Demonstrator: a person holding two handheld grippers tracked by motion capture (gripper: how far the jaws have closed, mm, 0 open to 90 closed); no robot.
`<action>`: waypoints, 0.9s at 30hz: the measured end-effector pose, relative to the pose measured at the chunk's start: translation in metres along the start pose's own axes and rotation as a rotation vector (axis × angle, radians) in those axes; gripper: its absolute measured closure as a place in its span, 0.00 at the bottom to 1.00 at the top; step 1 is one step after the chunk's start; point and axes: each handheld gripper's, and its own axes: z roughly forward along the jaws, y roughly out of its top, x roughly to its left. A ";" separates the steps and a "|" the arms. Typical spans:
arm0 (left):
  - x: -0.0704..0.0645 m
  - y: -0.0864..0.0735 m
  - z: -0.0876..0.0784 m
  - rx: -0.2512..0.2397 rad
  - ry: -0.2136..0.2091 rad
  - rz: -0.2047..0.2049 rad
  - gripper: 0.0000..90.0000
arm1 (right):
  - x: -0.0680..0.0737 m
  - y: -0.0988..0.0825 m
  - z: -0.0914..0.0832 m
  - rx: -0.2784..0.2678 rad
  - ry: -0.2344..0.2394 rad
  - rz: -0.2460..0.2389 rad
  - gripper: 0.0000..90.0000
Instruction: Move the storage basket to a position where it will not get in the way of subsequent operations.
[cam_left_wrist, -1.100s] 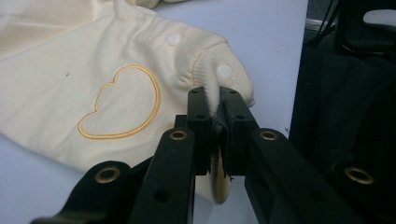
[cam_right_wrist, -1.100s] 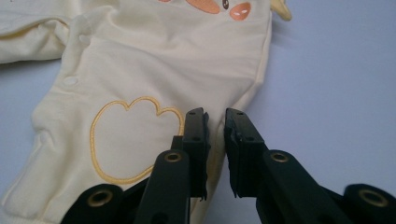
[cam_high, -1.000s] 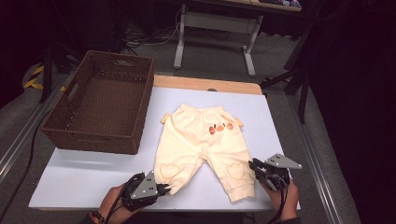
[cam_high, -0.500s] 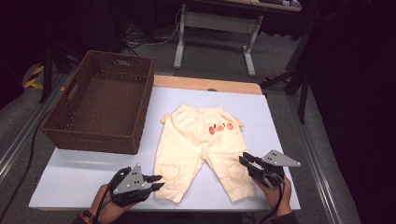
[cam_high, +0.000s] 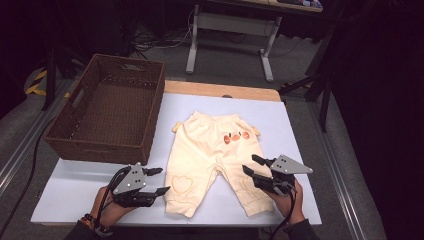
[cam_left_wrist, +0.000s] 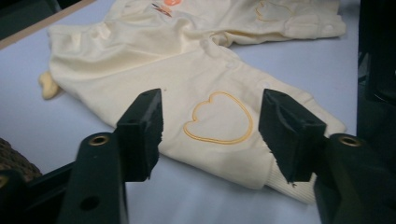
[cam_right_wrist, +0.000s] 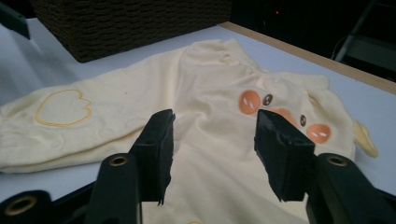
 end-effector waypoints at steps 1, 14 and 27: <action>0.002 0.000 0.002 0.001 0.006 -0.003 0.38 | 0.002 0.000 0.001 -0.006 0.015 -0.004 0.42; 0.001 -0.015 0.023 0.112 -0.024 -0.091 0.20 | 0.008 -0.001 0.011 0.014 -0.032 0.022 0.10; -0.013 -0.015 0.043 0.310 -0.116 -0.113 0.40 | 0.031 -0.021 0.035 0.338 0.109 -0.023 0.55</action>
